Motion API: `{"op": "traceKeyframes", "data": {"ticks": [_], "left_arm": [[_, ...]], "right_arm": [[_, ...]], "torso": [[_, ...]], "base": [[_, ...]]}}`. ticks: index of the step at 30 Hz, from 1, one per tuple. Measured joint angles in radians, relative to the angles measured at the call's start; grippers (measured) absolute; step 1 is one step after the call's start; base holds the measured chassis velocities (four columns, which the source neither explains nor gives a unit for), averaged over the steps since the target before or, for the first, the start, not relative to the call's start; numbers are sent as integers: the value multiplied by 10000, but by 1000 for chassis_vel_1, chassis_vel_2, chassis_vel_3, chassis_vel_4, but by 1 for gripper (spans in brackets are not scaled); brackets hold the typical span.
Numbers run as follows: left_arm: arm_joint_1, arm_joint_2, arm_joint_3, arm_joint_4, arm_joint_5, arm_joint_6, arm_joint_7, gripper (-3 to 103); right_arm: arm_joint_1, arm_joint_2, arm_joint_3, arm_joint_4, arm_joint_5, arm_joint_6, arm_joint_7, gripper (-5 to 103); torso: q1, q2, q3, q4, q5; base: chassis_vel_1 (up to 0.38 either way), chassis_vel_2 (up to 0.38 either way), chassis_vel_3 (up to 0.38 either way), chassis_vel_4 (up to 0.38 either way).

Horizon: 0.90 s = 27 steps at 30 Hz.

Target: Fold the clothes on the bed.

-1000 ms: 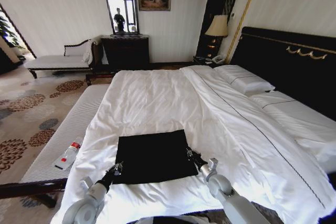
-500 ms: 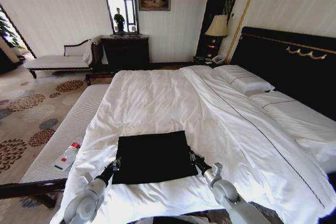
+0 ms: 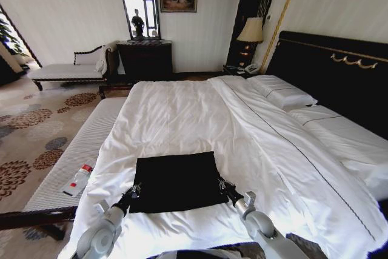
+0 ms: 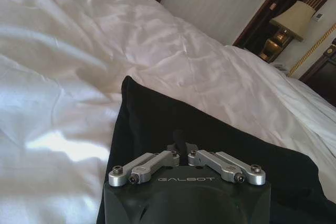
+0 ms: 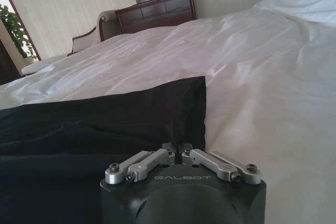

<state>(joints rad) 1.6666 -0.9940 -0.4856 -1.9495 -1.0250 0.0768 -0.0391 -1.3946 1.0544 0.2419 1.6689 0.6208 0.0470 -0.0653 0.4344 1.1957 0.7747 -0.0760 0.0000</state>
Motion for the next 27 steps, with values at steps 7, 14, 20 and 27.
{"op": "traceKeyframes", "data": {"ticks": [7,14,20,27], "left_arm": [[78,22,92,150,161,-33,3,2],[27,35,210,305,313,-13,-80,-1],[265,-131,-7,88,833,564,-722,18],[1287,-278,-1181,-506,1338,419,-482,44]], "right_arm": [[-3,-22,-60,-52,-27,-3,0,1],[-176,-36,-70,35,-130,61,50,11],[-471,-65,53,207,-270,368,60,33],[-1153,-169,1001,724,-152,665,-141,60]], "torso": [[0,0,0,2,-1],[0,0,0,-1,-1],[0,0,0,1,0],[-1,0,-1,3,0]], "base": [[0,0,0,0],[0,0,0,0],[0,0,0,0],[0,0,0,0]]}}
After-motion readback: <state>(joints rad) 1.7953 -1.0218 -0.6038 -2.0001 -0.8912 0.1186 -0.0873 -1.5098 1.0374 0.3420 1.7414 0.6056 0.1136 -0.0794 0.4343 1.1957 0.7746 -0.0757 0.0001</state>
